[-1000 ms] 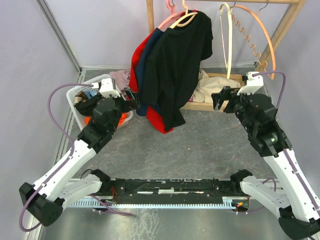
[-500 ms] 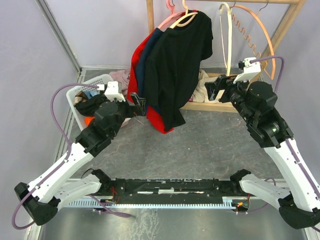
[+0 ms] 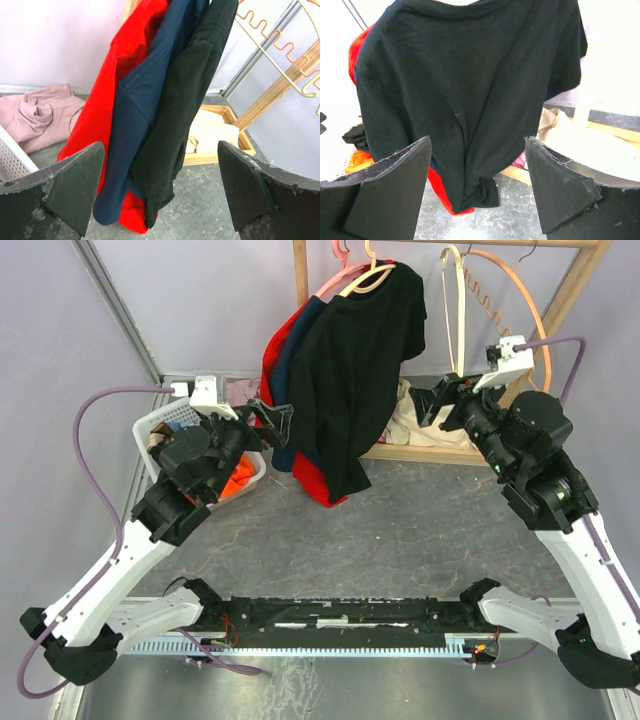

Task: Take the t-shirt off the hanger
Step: Place the T-shirt in the bin, then pick up the hanger from the clothesline.

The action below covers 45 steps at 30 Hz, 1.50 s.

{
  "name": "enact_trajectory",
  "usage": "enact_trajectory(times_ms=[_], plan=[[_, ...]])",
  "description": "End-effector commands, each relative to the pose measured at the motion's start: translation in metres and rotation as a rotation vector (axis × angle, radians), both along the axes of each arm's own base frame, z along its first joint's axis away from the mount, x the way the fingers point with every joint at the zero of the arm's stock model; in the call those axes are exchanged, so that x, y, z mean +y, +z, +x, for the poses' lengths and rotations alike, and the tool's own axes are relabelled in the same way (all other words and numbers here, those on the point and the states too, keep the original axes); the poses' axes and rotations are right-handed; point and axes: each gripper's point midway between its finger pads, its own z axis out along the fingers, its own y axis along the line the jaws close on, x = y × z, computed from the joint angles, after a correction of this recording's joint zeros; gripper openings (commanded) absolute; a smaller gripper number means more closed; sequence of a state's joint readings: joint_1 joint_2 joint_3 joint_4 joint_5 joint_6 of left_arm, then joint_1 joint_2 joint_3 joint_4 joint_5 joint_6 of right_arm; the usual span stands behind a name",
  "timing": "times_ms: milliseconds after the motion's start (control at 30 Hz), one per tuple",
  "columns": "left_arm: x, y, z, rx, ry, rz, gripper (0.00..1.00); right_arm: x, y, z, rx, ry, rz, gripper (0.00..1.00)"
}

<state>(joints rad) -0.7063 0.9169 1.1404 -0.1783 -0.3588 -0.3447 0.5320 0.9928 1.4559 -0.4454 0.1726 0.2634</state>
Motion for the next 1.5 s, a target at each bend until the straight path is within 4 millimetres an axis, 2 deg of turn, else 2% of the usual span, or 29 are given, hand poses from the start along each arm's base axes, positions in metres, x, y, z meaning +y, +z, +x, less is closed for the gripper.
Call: enact_trajectory(times_ms=[0, 333, 767, 900, 1200, 1467], plan=[[-0.012, 0.036, 0.007, -0.093, -0.029, 0.018, 0.99, 0.016, 0.04, 0.006, -0.106, 0.05, 0.016, 0.83], [-0.033, 0.076, 0.029, -0.17, -0.042, 0.032, 0.99, 0.042, 0.053, 0.036, -0.131, 0.059, 0.021, 0.82], [-0.063, 0.106, 0.063, -0.251, -0.054, 0.103, 1.0, 0.042, 0.041, 0.047, -0.124, 0.025, -0.007, 0.84], [-0.076, 0.114, 0.067, -0.271, -0.093, 0.117, 0.99, 0.04, 0.036, 0.047, -0.116, 0.019, -0.014, 0.84], [-0.101, 0.105, 0.085, -0.228, -0.146, 0.153, 0.97, 0.033, 0.033, 0.044, -0.117, -0.007, -0.019, 0.84], [-0.115, 0.089, 0.095, -0.186, -0.178, 0.183, 0.84, 0.025, 0.033, 0.041, -0.123, -0.035, -0.028, 0.85]])
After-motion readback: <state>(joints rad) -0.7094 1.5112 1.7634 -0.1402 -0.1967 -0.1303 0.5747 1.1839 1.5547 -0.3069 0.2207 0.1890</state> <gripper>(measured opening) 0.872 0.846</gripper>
